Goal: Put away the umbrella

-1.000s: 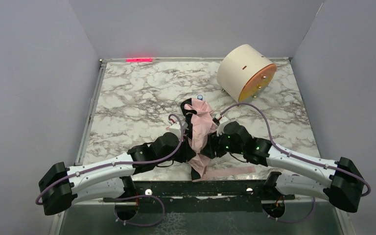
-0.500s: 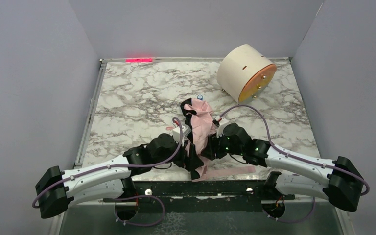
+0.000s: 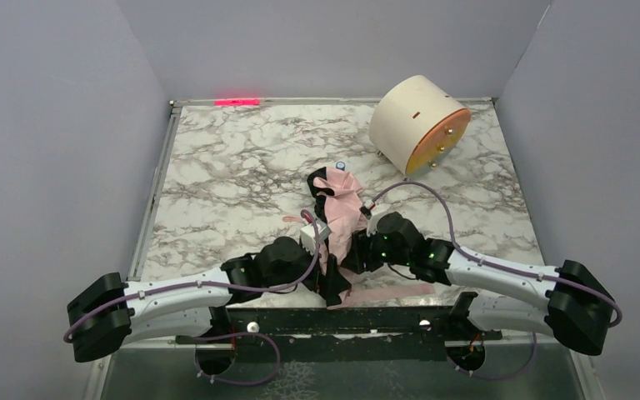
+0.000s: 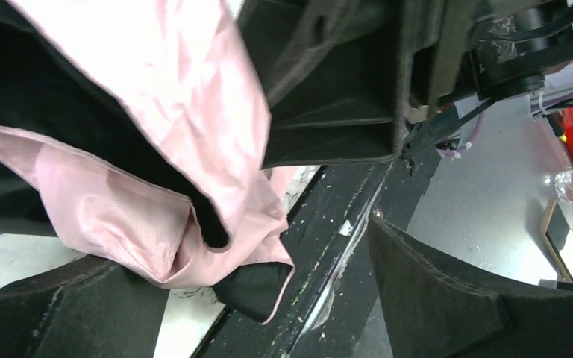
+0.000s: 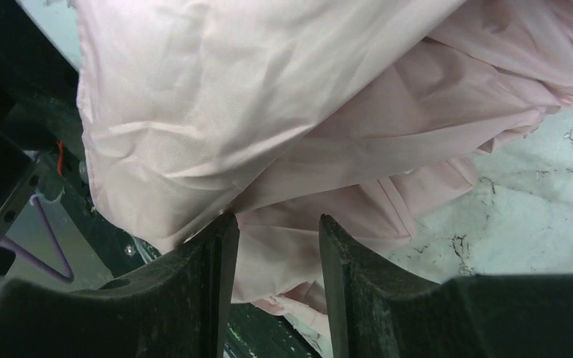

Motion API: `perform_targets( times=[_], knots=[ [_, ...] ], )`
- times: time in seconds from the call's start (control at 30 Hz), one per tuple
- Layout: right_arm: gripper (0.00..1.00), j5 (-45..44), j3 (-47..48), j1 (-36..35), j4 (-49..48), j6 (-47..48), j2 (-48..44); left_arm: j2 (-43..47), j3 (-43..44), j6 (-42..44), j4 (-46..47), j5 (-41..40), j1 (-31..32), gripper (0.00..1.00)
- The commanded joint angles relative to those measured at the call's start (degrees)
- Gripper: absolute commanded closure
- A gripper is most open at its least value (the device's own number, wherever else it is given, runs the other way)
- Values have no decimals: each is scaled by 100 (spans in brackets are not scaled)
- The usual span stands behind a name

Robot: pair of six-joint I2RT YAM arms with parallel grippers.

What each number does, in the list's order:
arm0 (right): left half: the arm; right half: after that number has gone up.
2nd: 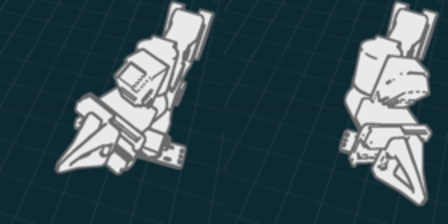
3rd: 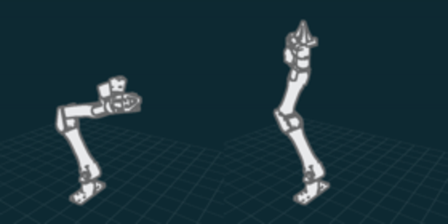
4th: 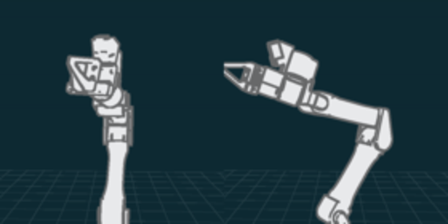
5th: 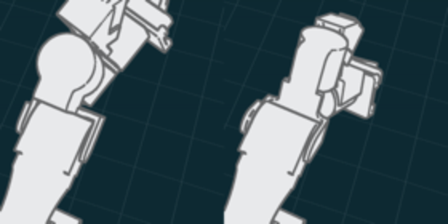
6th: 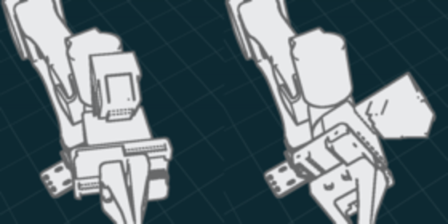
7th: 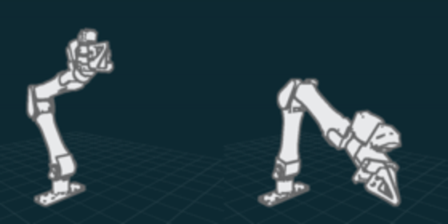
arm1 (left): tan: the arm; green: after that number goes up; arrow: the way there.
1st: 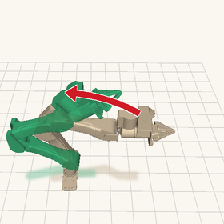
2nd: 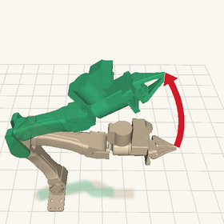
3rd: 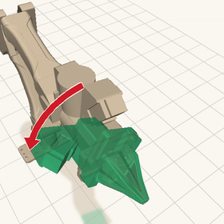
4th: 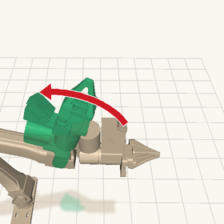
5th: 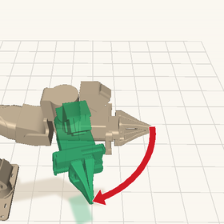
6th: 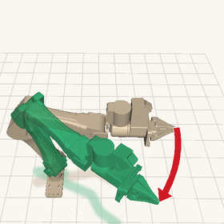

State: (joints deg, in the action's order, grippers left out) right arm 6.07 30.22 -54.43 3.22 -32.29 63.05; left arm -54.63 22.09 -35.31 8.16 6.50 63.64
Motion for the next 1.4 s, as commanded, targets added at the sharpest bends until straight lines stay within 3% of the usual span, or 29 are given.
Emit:
perform_targets(
  times=[0.0,0.17,0.43,0.77,1.0,1.2,1.37],
  knots=[
    [53,5,-143,-39,-749,-127,296,-258,-60,110,830,-9,298,12],
    [60,-350,-301,-41,-1447,-289,646,-310,-45,152,828,9,593,16],
    [81,-369,-296,-38,-1803,-295,1351,-508,-132,104,963,-69,701,25],
    [84,-421,-493,-27,-1867,-389,1474,-1155,-58,265,1180,47,893,39],
    [85,-417,-547,-33,-1894,-417,1539,-1439,209,617,791,58,935,65],
    [85,-431,-570,-31,-1907,-418,1591,-1184,497,789,223,-109,938,98],
    [85,-448,-592,-31,-1922,-435,1622,-917,665,709,-42,187,935,100]
  ],
)
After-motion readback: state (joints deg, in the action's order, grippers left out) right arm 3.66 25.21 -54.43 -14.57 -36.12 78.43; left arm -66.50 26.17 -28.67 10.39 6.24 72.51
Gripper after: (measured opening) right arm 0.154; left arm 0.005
